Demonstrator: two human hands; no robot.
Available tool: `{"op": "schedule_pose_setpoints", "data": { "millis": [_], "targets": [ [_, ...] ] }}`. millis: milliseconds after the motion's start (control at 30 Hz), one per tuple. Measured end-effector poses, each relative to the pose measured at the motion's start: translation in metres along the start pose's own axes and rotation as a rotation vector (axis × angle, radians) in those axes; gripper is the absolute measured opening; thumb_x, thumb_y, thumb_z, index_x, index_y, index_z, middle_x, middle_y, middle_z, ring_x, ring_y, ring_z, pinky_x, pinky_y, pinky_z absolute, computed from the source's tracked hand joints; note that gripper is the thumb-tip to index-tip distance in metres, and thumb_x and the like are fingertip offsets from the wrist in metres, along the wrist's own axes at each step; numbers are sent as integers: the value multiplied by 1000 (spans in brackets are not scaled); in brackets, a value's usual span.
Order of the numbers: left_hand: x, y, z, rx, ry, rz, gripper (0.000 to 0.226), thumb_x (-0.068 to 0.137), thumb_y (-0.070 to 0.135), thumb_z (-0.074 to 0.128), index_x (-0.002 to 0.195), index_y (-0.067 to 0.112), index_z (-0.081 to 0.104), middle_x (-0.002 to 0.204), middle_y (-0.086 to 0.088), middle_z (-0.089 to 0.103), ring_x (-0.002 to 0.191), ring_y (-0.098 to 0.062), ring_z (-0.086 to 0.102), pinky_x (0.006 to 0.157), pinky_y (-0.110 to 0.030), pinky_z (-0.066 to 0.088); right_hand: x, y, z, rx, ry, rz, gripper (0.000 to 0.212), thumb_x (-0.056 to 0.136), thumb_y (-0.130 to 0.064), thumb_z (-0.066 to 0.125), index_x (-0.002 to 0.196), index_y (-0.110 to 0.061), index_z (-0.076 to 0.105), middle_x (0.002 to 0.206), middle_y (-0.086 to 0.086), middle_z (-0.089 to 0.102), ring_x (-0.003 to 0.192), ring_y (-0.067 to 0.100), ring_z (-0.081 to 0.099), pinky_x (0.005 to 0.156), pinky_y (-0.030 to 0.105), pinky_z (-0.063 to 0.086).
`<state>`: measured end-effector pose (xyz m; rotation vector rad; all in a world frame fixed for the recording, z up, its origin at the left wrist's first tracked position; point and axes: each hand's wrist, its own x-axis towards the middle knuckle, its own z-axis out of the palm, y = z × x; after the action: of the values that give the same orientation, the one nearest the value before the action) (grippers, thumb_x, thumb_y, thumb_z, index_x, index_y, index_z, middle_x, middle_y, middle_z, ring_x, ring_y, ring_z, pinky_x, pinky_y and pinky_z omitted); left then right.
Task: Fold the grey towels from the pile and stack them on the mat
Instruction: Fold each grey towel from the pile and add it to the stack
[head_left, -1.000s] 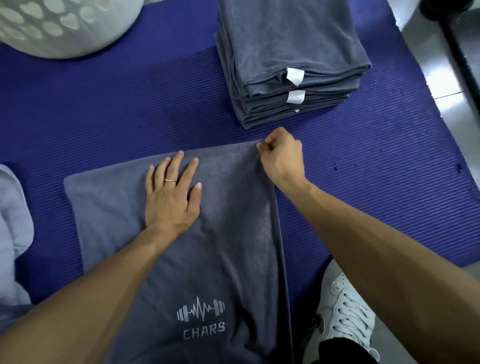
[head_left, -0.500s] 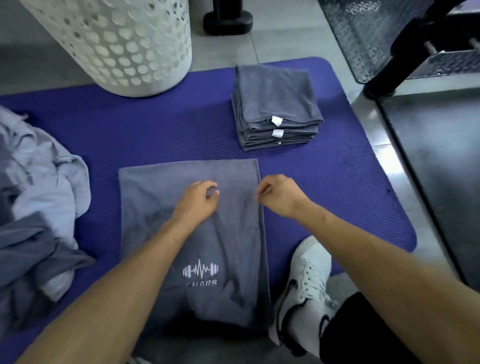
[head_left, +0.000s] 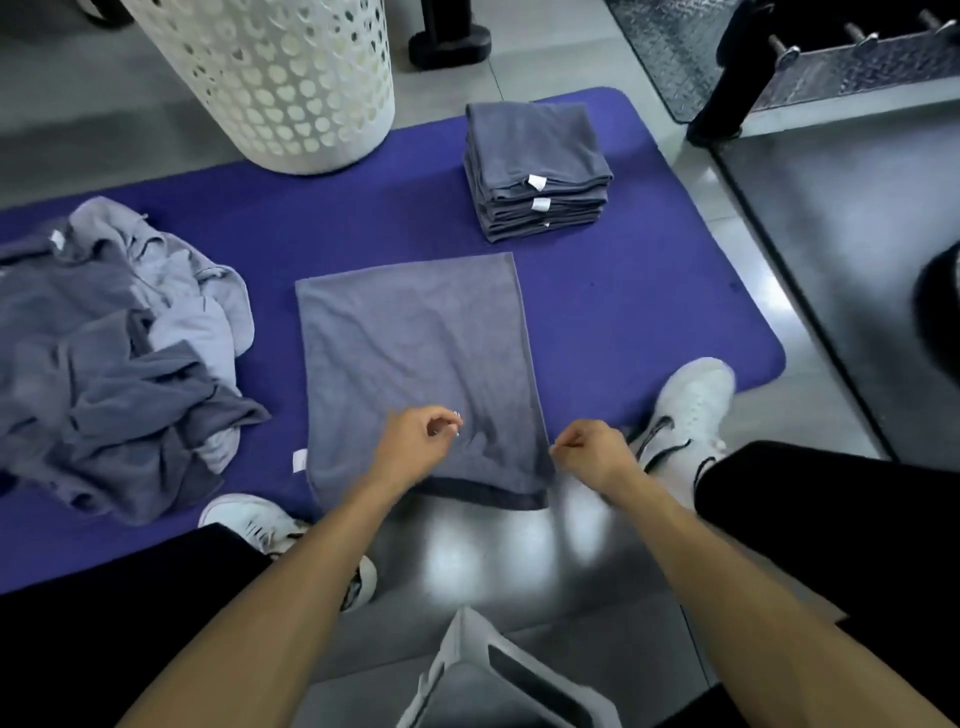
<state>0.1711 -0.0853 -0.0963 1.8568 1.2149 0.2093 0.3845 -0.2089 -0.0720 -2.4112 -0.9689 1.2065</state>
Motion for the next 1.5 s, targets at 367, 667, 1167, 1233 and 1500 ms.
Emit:
{"op": "schedule_pose_setpoints", "data": {
  "millis": [367, 667, 1167, 1233, 1500],
  "targets": [
    [-41, -14, 34, 46, -104, -122, 13, 91, 12, 66, 96, 18, 76, 84, 7, 73, 79, -5, 65, 73, -7, 44, 34, 40, 45, 132, -118, 251, 33, 93, -33, 65, 103, -2, 65, 93, 11, 65, 91, 28, 65, 79, 33, 51],
    [-41, -12, 39, -50, -85, -205, 13, 92, 12, 66, 93, 22, 74, 84, 4, 74, 77, -6, 65, 73, -16, 47, 53, 52, 69, 385, -203, 337, 12, 86, -13, 73, 77, -15, 66, 77, 8, 68, 76, 23, 65, 69, 33, 53],
    [-16, 14, 66, 193, -129, 197, 16, 85, 18, 74, 100, 15, 77, 98, -2, 73, 94, -21, 64, 89, -36, 49, 27, 30, 23, 868, -351, 175, 13, 93, -9, 65, 106, -8, 67, 93, 6, 73, 81, 20, 68, 73, 29, 56],
    [-15, 17, 60, 110, -102, 166, 11, 86, 13, 72, 96, 13, 78, 94, -1, 74, 87, -14, 65, 86, -28, 49, 26, 29, 21, 909, -379, 162, 15, 92, -10, 67, 107, -8, 67, 96, 7, 73, 85, 20, 69, 79, 32, 56],
    [-15, 20, 50, -161, -51, 7, 9, 86, 7, 72, 93, 10, 76, 80, 7, 71, 69, 13, 61, 74, -7, 44, 22, 7, 32, 991, -483, 21, 31, 85, 8, 66, 111, -7, 61, 92, 9, 72, 90, 20, 71, 86, 33, 55]
  ]
}}
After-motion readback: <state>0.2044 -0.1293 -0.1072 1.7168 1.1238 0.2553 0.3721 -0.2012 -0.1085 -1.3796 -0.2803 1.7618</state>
